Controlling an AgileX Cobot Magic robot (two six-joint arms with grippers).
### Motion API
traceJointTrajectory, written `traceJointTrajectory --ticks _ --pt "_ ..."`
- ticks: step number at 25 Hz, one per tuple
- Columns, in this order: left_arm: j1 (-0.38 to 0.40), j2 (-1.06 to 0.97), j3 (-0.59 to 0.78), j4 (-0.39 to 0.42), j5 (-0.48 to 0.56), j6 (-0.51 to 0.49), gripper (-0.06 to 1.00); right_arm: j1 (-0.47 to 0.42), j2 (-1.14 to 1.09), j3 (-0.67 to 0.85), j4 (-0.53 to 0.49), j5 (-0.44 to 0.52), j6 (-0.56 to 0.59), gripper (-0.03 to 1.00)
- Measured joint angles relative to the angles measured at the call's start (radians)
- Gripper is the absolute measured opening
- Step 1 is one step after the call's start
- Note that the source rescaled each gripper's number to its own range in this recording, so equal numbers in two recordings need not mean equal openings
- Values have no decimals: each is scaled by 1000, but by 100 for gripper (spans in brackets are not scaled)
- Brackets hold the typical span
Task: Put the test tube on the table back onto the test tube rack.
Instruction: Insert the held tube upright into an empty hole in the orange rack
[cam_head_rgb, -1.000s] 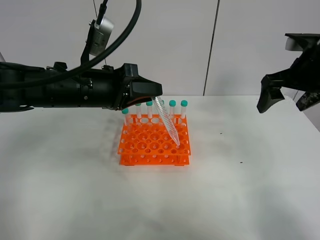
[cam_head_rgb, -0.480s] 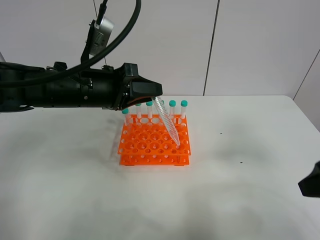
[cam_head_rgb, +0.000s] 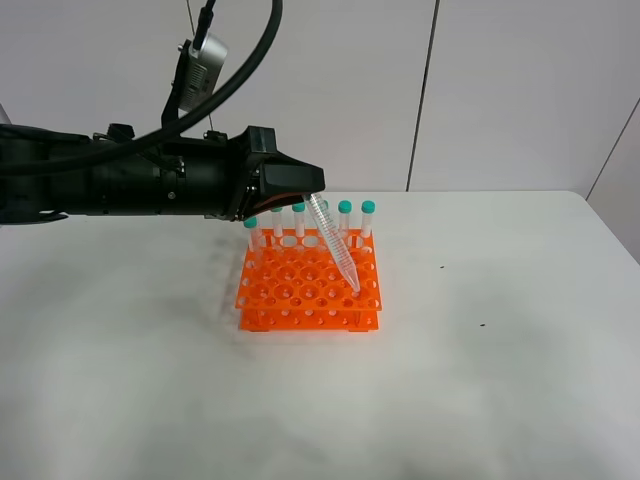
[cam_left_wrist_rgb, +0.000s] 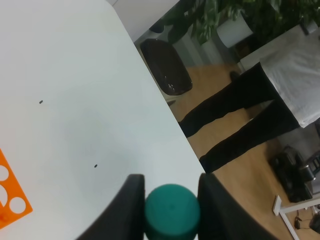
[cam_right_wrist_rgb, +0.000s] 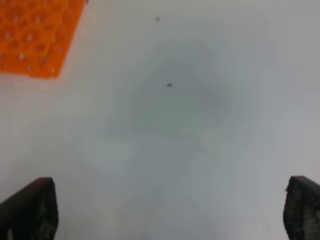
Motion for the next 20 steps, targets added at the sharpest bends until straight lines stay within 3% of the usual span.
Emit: traceJointTrajectory --ticks 9,20 --pt "0 0 0 1 23 0 0 0 -155 2 -42 -6 58 100" --pt "0 -15 0 2 29 -27 0 0 -159 2 -42 -9 59 100"
